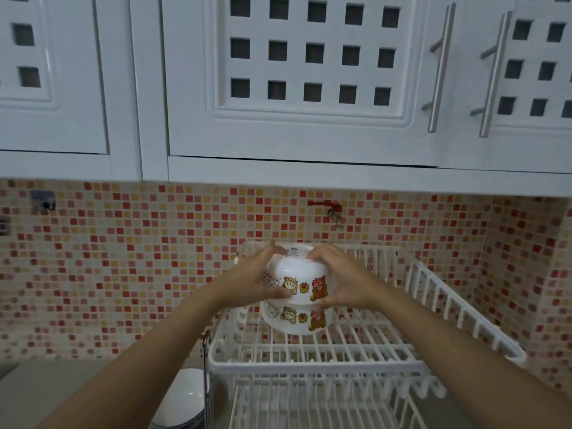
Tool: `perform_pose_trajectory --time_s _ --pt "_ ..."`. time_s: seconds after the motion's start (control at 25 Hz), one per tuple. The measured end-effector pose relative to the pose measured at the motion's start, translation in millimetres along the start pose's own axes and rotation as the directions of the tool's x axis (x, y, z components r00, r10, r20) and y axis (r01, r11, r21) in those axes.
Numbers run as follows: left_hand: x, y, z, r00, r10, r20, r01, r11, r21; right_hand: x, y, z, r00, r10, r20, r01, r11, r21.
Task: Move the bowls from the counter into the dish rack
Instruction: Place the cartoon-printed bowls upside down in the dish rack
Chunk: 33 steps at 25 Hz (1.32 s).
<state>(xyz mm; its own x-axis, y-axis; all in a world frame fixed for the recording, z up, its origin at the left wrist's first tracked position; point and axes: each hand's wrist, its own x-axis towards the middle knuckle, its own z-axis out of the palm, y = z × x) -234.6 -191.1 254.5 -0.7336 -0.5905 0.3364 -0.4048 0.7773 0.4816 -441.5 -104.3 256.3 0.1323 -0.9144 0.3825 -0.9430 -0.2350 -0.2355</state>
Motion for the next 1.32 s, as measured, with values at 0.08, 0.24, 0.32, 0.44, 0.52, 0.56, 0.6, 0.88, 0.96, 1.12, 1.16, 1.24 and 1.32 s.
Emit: perform_pose_trajectory --time_s 0.08,0.24,0.32,0.44,0.52,0.56,0.6,0.88,0.96,1.12,1.16,1.24,1.32 --pt "0.7 0.8 0.3 0.998 -0.036 0.044 0.034 0.999 0.039 1.5 2.7 4.5 0.999 -0.010 0.033 0.010 1.000 -0.027" --pt "4.9 0.7 7.7 0.992 -0.057 0.115 0.038 0.986 0.165 2.1 9.0 13.4 0.995 0.009 0.099 0.002 0.993 -0.120" --pt "9.4 1.8 7.2 0.990 -0.059 0.125 0.029 0.972 0.234 5.5 8.5 12.0 0.991 0.020 0.136 0.002 0.987 -0.163" --pt "9.5 1.5 7.5 0.979 -0.082 0.185 0.027 0.959 0.283 2.9 3.0 10.7 0.979 0.037 0.199 0.010 0.973 -0.230" --pt "3.8 3.3 8.4 0.975 -0.070 0.211 0.011 0.963 0.269 -4.6 -1.3 7.4 0.970 0.059 0.236 0.006 0.965 -0.264" --pt "1.0 6.2 4.1 0.982 -0.052 0.179 0.004 0.967 0.255 -7.8 -5.3 1.3 0.968 0.076 0.239 -0.010 0.964 -0.267" --pt "-1.2 9.3 -3.7 0.993 -0.031 0.118 0.001 0.969 0.248 -9.8 -12.6 -6.5 0.970 0.098 0.224 -0.039 0.967 -0.254" --pt "-51.1 -30.1 -81.8 0.944 -0.115 -0.309 0.159 0.980 0.120 20.2 -143.4 -9.7 0.993 -0.035 -0.112 0.033 0.999 -0.022" --pt "-72.7 -52.4 -93.1 0.920 -0.214 -0.328 0.262 0.959 0.110 38.4 -170.2 9.8 0.993 -0.029 -0.110 0.026 0.999 -0.029" --pt "-142.0 -116.6 -108.6 0.854 -0.407 -0.323 0.478 0.859 0.184 69.2 -230.1 98.4 0.998 0.058 0.016 -0.060 0.989 0.138" --pt "-160.9 -135.1 -109.6 0.839 -0.450 -0.306 0.520 0.828 0.210 72.3 -241.6 126.2 0.992 0.094 0.079 -0.107 0.979 0.172" --pt "-195.6 -166.6 -104.9 0.805 -0.532 -0.261 0.586 0.781 0.214 72.9 -256.5 182.8 0.956 0.172 0.238 -0.222 0.953 0.204" --pt "-231.1 -195.7 -85.2 0.762 -0.619 -0.191 0.647 0.741 0.178 60.7 -264.7 244.8 0.866 0.261 0.427 -0.372 0.907 0.199"
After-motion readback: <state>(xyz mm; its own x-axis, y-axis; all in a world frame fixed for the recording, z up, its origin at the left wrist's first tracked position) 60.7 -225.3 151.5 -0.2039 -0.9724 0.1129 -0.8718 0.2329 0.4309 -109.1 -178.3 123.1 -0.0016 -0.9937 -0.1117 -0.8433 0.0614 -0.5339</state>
